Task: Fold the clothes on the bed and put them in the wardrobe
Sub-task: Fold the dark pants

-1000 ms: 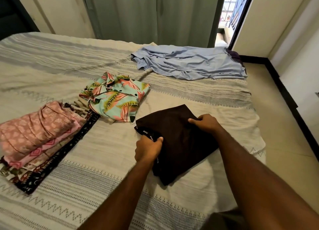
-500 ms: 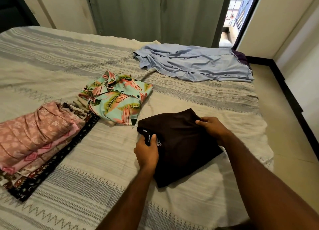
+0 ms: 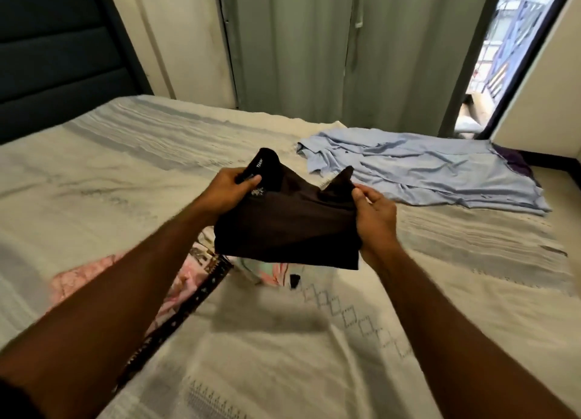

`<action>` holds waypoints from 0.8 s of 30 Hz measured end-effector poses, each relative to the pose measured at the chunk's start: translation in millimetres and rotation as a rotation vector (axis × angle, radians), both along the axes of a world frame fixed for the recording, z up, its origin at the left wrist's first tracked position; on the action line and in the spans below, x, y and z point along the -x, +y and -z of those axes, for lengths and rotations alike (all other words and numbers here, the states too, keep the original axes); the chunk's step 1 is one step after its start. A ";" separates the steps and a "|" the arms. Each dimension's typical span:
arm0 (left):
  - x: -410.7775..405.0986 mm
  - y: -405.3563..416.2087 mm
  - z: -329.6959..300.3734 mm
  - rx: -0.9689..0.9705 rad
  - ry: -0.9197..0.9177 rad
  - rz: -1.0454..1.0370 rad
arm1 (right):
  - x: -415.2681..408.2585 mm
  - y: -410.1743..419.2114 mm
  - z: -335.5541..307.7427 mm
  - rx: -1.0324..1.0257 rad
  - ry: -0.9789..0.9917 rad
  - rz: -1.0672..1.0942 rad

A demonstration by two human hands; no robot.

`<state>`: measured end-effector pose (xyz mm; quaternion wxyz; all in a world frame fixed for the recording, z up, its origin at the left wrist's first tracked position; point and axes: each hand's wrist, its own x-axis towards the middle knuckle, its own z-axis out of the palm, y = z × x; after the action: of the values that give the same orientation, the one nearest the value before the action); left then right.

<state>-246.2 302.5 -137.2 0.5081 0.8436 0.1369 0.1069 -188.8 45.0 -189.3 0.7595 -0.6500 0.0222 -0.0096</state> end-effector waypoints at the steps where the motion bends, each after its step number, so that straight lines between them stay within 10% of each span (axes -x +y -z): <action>1: -9.1 15.7 -3.5 -0.051 0.038 0.010 | -1.7 14.3 5.2 0.023 0.022 0.027; 7: -24.8 55.0 41.1 -0.320 0.311 -0.099 | 9.4 52.8 76.4 0.305 0.323 -0.152; 16: -63.2 12.1 73.6 -0.614 0.068 -0.193 | -7.8 3.3 74.1 0.369 0.267 -0.130; 24: -150.5 -126.3 103.4 -0.169 -0.076 0.069 | -81.5 -99.6 76.8 0.707 0.073 0.073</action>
<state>-95.7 176.2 -240.7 0.4434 0.8829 0.0790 0.1325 -107.3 -54.6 -266.1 0.4857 -0.8712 0.0680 -0.0207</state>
